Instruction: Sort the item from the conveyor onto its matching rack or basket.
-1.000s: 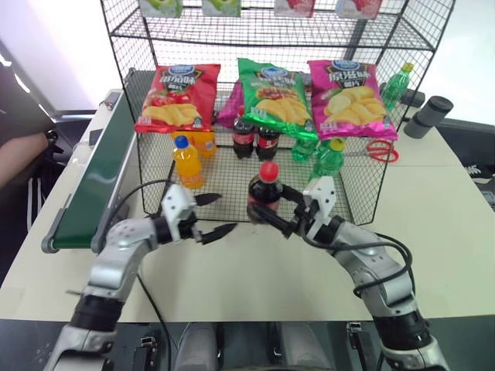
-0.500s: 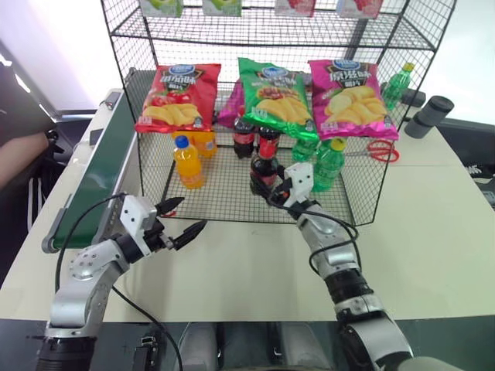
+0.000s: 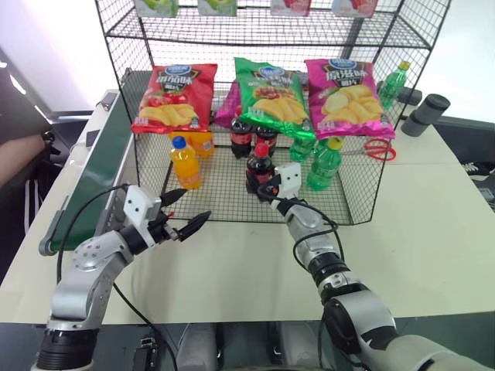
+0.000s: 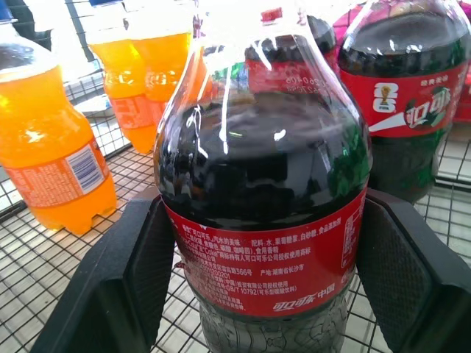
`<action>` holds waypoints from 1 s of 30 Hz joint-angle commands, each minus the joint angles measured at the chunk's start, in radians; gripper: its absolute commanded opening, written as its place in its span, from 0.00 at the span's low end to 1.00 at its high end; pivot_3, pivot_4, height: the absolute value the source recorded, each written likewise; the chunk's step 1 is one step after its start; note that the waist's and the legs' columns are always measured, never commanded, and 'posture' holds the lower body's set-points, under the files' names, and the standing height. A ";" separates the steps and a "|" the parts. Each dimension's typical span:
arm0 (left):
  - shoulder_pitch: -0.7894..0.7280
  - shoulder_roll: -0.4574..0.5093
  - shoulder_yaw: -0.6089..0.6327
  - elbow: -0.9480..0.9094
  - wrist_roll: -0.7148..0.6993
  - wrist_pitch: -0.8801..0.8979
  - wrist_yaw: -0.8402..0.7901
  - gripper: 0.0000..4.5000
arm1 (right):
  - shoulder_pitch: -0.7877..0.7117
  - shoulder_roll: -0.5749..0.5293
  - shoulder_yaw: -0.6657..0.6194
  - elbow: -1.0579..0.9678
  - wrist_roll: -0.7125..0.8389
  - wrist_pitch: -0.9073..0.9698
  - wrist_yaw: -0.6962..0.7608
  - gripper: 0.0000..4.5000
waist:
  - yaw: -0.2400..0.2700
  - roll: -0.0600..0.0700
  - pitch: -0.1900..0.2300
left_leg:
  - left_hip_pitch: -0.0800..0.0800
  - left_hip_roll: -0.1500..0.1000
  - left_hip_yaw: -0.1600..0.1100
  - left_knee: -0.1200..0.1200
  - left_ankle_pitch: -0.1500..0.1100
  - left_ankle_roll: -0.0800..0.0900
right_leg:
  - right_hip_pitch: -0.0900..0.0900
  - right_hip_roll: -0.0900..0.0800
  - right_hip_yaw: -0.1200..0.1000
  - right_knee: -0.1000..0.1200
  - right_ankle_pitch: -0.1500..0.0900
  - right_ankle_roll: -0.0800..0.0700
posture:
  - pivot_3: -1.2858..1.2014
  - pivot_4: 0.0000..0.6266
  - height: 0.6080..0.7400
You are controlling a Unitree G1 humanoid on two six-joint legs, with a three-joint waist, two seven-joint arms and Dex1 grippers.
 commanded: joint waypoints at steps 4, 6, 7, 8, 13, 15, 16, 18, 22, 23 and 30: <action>-0.029 0.000 -0.009 -0.068 -0.022 0.037 0.024 1.00 | -0.029 0.006 -0.023 -0.016 0.008 -0.030 0.029 0.99 | 0.000 0.000 0.000 | 0.000 0.000 0.000 -0.001 0.000 0.000 | 0.000 0.000 0.000 0.000 0.000 0.000 | 0.52 0.24 1.00; -0.035 -0.001 -0.012 -0.097 -0.030 0.064 0.039 1.00 | -0.017 -0.001 -0.019 -0.037 -0.007 -0.045 0.019 0.99 | 0.000 0.000 0.000 | 0.000 0.000 0.000 -0.001 0.000 0.000 | 0.000 0.000 0.000 0.000 0.000 0.000 | 0.52 0.24 1.00; -0.037 0.000 -0.012 -0.108 -0.034 0.074 0.045 1.00 | -0.013 -0.004 -0.017 -0.045 -0.013 -0.049 0.016 0.99 | 0.000 0.000 0.000 | 0.000 0.000 0.000 0.000 0.000 0.000 | 0.000 0.000 0.000 0.000 0.000 0.000 | 0.52 0.24 1.00; -0.041 0.002 -0.011 -0.118 -0.037 0.087 0.051 1.00 | 0.002 -0.014 -0.013 -0.071 -0.014 -0.051 0.030 0.99 | 0.000 0.000 0.000 | 0.000 0.000 0.000 -0.001 0.000 0.000 | 0.000 0.000 0.000 0.000 0.000 0.000 | 0.52 0.24 1.00; -0.049 0.017 0.001 -0.140 -0.049 0.122 0.066 1.00 | 0.104 -0.077 0.007 -0.254 -0.004 -0.016 0.104 0.99 | 0.004 0.000 0.000 | 0.000 0.000 0.000 -0.001 0.000 0.000 | 0.000 -0.001 0.000 0.000 0.000 0.000 | 0.52 0.24 1.00; -0.045 0.025 0.009 -0.143 -0.051 0.131 0.068 1.00 | 0.164 -0.110 0.020 -0.368 0.016 0.027 0.152 0.99 | 0.003 0.000 0.000 | 0.000 0.000 -0.001 -0.001 0.000 0.000 | 0.000 -0.001 0.000 0.000 0.000 0.000 | 0.52 0.24 1.00; -0.043 0.032 0.011 -0.144 -0.048 0.138 0.070 1.00 | 0.199 -0.131 0.024 -0.431 0.025 0.053 0.173 0.99 | 0.003 0.000 0.000 | 0.000 0.000 -0.001 -0.001 0.000 0.000 | 0.000 -0.001 0.000 0.000 0.000 0.000 | 0.52 0.24 1.00; -0.036 0.044 0.014 -0.140 -0.044 0.137 0.067 1.00 | 0.264 -0.177 0.030 -0.547 0.041 0.107 0.210 0.99 | 0.002 0.000 0.000 | 0.000 0.000 -0.001 -0.001 0.000 0.000 | 0.000 -0.001 0.000 0.000 0.000 0.000 | 0.52 0.24 1.00; -0.018 0.071 0.030 -0.111 -0.026 0.129 0.067 1.00 | 0.388 -0.285 0.014 -0.760 0.095 0.224 0.277 0.99 | 0.004 0.001 0.000 | 0.000 0.000 -0.001 -0.001 0.000 0.000 | 0.000 -0.001 0.000 0.000 0.000 0.000 | 0.52 0.24 1.00; -0.009 0.078 0.040 -0.101 -0.026 0.118 0.057 1.00 | 0.421 -0.315 0.000 -0.814 0.119 0.257 0.292 0.99 | 0.004 0.001 0.000 | 0.000 0.000 -0.001 -0.001 0.000 0.000 | 0.000 -0.001 0.000 0.000 0.000 0.000 | 0.52 0.24 1.00; 0.083 0.132 0.094 0.021 0.043 -0.010 0.007 1.00 | 0.605 -0.530 -0.155 -1.050 0.256 0.418 0.367 0.99 | 0.008 0.002 0.000 | 0.001 0.000 -0.001 -0.001 0.000 0.000 | 0.001 -0.002 0.000 -0.002 -0.001 -0.001 | 0.52 0.24 1.00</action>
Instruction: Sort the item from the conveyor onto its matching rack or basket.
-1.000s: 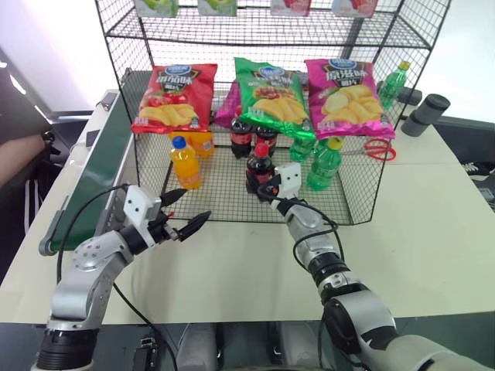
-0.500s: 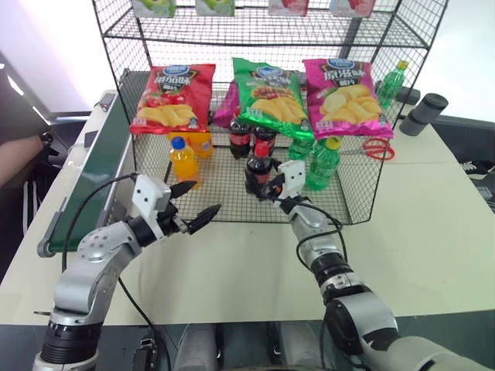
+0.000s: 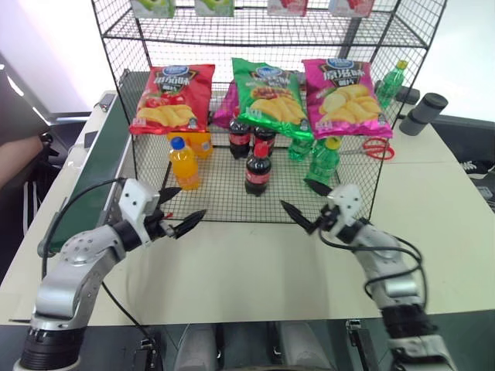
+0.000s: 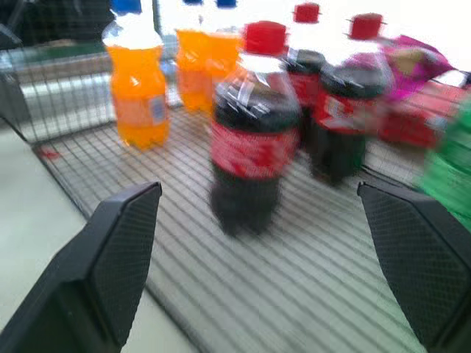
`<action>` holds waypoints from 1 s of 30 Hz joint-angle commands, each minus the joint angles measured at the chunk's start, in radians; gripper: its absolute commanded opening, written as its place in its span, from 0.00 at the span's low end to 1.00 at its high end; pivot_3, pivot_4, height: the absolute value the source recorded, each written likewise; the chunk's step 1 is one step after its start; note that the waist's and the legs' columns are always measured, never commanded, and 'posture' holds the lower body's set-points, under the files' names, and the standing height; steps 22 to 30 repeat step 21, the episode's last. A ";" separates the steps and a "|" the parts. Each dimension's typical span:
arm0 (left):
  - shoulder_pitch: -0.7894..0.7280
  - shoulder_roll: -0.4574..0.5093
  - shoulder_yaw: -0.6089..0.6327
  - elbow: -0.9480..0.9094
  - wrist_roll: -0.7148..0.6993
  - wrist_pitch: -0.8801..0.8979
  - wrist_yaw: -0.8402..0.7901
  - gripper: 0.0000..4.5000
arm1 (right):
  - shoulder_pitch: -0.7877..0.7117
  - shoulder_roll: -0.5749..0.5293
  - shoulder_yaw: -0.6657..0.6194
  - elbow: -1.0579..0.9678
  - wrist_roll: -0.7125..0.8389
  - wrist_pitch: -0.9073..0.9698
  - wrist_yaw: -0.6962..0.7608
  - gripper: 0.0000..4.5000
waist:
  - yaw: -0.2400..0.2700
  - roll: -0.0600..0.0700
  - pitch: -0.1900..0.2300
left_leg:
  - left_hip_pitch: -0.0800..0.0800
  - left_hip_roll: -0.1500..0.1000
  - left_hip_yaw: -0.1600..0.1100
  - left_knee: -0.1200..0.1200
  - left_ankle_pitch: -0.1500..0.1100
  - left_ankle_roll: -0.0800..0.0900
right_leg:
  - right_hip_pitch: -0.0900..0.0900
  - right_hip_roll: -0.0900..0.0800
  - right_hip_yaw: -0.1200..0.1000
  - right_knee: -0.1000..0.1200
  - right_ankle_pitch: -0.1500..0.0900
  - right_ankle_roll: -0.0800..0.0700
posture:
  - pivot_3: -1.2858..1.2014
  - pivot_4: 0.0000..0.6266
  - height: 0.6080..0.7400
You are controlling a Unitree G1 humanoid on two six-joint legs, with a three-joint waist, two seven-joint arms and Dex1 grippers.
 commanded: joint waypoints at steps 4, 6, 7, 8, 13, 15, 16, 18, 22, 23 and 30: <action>0.080 0.015 0.066 0.118 0.048 -0.174 -0.069 1.00 | 0.100 -0.146 -0.172 -0.162 0.138 0.122 0.062 0.99 | 0.001 0.000 0.000 | 0.000 0.000 0.000 -0.001 0.000 0.000 | 0.000 0.000 0.000 -0.001 -0.001 -0.003 | 0.52 0.24 1.00; 0.091 0.010 0.069 0.150 0.054 -0.203 -0.077 1.00 | 0.119 -0.167 -0.194 -0.174 0.152 0.140 0.070 0.99 | 0.002 0.000 0.000 | 0.000 0.000 0.000 -0.001 0.000 0.000 | 0.000 -0.001 0.000 -0.001 -0.002 -0.003 | 0.52 0.24 1.00; 0.095 0.006 0.070 0.166 0.059 -0.223 -0.079 1.00 | 0.128 -0.178 -0.204 -0.176 0.156 0.145 0.077 0.99 | 0.004 0.000 0.000 | 0.000 0.000 0.000 -0.001 0.000 0.000 | 0.000 -0.001 0.000 -0.001 -0.002 -0.003 | 0.52 0.24 1.00; 0.097 0.003 0.072 0.181 0.063 -0.242 -0.081 1.00 | 0.136 -0.186 -0.215 -0.175 0.156 0.148 0.081 0.99 | 0.004 0.000 0.000 | 0.000 0.000 0.000 -0.001 0.000 0.000 | 0.000 -0.001 0.000 -0.001 -0.002 -0.003 | 0.52 0.24 1.00; 0.100 0.000 0.077 0.227 0.064 -0.298 -0.092 1.00 | 0.143 -0.194 -0.229 -0.162 0.152 0.148 0.091 0.99 | 0.007 0.000 0.000 | 0.000 0.000 0.000 -0.001 0.000 0.000 | 0.000 -0.001 0.000 -0.002 -0.002 -0.003 | 0.52 0.24 1.00; 0.097 0.002 0.078 0.235 0.063 -0.309 -0.095 1.00 | 0.139 -0.192 -0.228 -0.154 0.148 0.144 0.092 0.99 | 0.008 0.000 0.000 | 0.000 0.000 0.000 -0.001 0.000 0.000 | 0.000 -0.001 0.000 -0.002 -0.002 -0.003 | 0.52 0.24 1.00; 0.096 0.003 0.079 0.237 0.062 -0.313 -0.095 1.00 | 0.137 -0.191 -0.227 -0.151 0.146 0.143 0.093 0.99 | 0.008 0.000 0.000 | 0.000 0.000 0.000 -0.001 0.000 0.000 | 0.000 -0.002 0.000 -0.002 -0.002 -0.003 | 0.52 0.24 1.00; 0.095 0.009 0.084 0.244 0.057 -0.321 -0.102 1.00 | 0.133 -0.189 -0.225 -0.142 0.143 0.139 0.095 0.99 | 0.010 0.000 0.000 | 0.000 0.000 0.000 -0.001 0.000 0.000 | 0.000 -0.002 0.000 -0.002 -0.002 -0.003 | 0.52 0.24 1.00; 0.095 0.014 0.092 0.250 0.040 -0.327 -0.120 1.00 | 0.130 -0.188 -0.224 -0.135 0.140 0.135 0.098 0.99 | 0.012 0.000 0.000 | 0.000 0.000 0.000 -0.001 0.000 0.000 | 0.000 -0.002 0.000 -0.002 -0.002 -0.003 | 0.52 0.24 1.00; 0.095 0.014 0.092 0.250 0.040 -0.327 -0.120 1.00 | 0.130 -0.188 -0.224 -0.135 0.140 0.135 0.098 0.99 | 0.012 0.000 0.000 | 0.000 0.000 0.000 -0.001 0.000 0.000 | 0.000 -0.002 0.000 -0.002 -0.002 -0.003 | 0.52 0.24 1.00; 0.095 0.014 0.092 0.250 0.040 -0.327 -0.120 1.00 | 0.130 -0.188 -0.224 -0.135 0.140 0.135 0.098 0.99 | 0.012 0.000 0.000 | 0.000 0.000 0.000 -0.001 0.000 0.000 | 0.000 -0.002 0.000 -0.002 -0.002 -0.003 | 0.52 0.24 1.00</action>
